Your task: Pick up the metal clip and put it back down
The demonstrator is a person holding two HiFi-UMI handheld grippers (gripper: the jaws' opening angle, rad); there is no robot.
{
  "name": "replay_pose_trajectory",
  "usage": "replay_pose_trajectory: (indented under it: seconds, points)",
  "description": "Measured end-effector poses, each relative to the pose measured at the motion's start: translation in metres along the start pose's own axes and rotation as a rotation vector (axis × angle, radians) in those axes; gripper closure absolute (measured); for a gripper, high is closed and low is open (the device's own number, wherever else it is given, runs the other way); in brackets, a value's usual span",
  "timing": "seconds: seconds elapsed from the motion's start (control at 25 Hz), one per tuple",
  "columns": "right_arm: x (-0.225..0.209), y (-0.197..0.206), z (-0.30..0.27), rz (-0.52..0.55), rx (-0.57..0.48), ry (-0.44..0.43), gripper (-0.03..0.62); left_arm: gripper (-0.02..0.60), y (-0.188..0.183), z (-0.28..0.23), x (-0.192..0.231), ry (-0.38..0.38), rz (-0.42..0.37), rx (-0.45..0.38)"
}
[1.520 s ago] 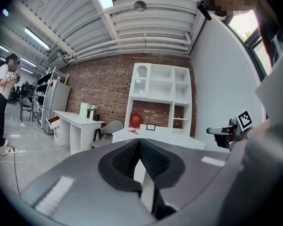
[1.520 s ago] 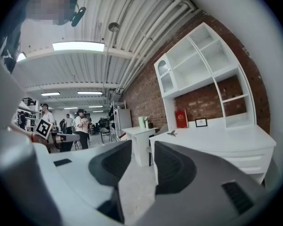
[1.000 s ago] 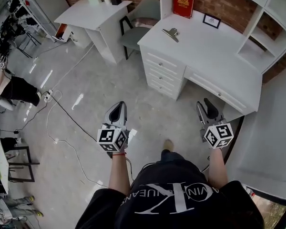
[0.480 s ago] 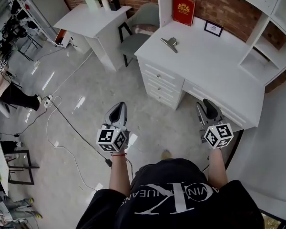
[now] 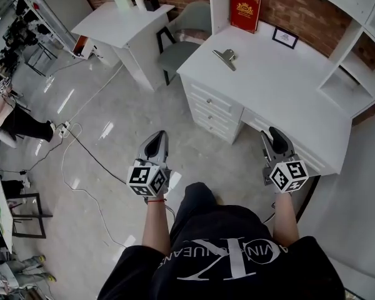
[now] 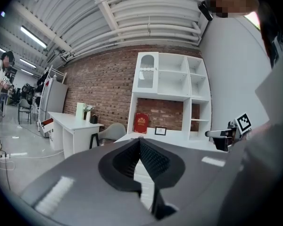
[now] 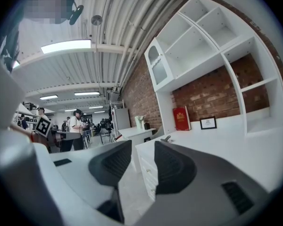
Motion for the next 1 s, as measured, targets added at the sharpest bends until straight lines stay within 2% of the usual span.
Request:
replay_pose_trajectory:
  seconds: [0.28, 0.64, 1.0]
  points:
    - [-0.021, 0.002, -0.029, -0.012, 0.020, 0.026, 0.477, 0.574, 0.002, -0.039, 0.016, 0.011, 0.008, 0.020]
    - [-0.061, -0.016, -0.102, -0.018, 0.027, 0.052, 0.477, 0.574, -0.016, -0.138, 0.050, 0.061, 0.027, 0.006]
    - [-0.092, -0.024, -0.183, -0.047, 0.054, 0.066, 0.477, 0.574, -0.031, -0.226, 0.091, 0.106, 0.021, 0.036]
Point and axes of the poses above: the fingertips, and each gripper's own axes: z backward along the fingers, x to its left, y out of its underside, the point moved 10 cm from there along z, backward along the fingers, and after that the axes turned 1 degree about y, right-handed, at the moved point
